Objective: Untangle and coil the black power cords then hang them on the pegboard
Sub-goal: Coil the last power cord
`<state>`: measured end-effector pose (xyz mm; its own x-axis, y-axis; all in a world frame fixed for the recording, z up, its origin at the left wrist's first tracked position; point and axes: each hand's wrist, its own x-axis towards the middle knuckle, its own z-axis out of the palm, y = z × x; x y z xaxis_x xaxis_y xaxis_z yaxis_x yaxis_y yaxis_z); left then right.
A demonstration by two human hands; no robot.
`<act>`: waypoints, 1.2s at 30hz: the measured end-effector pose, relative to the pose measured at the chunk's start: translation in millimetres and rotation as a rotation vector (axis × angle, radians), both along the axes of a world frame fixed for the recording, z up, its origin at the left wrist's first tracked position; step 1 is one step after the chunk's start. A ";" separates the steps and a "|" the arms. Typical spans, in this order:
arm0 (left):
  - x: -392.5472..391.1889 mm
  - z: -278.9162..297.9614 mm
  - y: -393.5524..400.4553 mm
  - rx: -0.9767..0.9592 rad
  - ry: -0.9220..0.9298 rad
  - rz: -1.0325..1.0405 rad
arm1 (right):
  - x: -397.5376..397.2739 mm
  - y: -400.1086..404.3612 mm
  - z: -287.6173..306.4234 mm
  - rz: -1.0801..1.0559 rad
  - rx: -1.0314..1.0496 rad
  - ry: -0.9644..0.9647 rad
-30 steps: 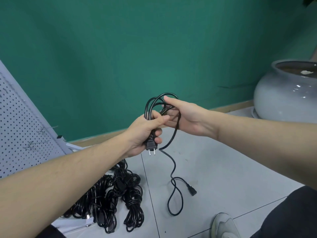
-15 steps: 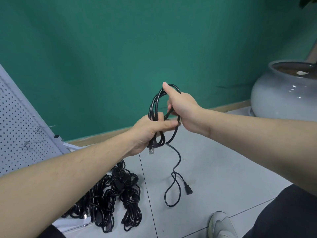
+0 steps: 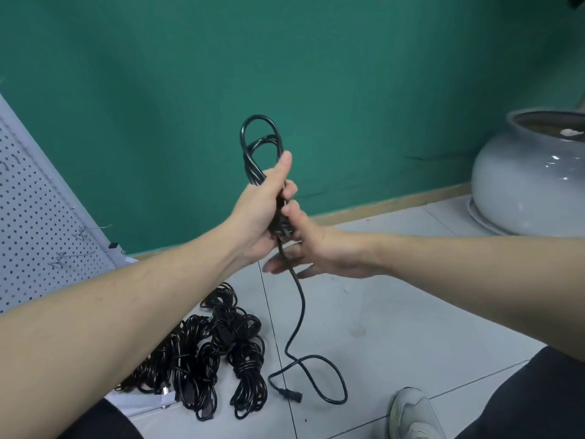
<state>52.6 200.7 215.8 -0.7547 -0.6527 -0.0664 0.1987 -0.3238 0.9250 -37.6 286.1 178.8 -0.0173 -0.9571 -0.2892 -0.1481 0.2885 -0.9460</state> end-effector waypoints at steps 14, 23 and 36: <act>23.9 -11.2 -41.5 -0.839 -0.737 -0.045 | -50.8 17.7 20.8 0.000 0.002 0.330; 15.6 -18.7 -22.9 -0.814 -0.625 -0.344 | -55.8 11.3 32.7 -0.616 -0.443 0.473; 12.6 -30.8 0.3 -0.425 -0.404 -0.315 | -29.8 -7.8 28.1 -0.672 -0.418 -0.009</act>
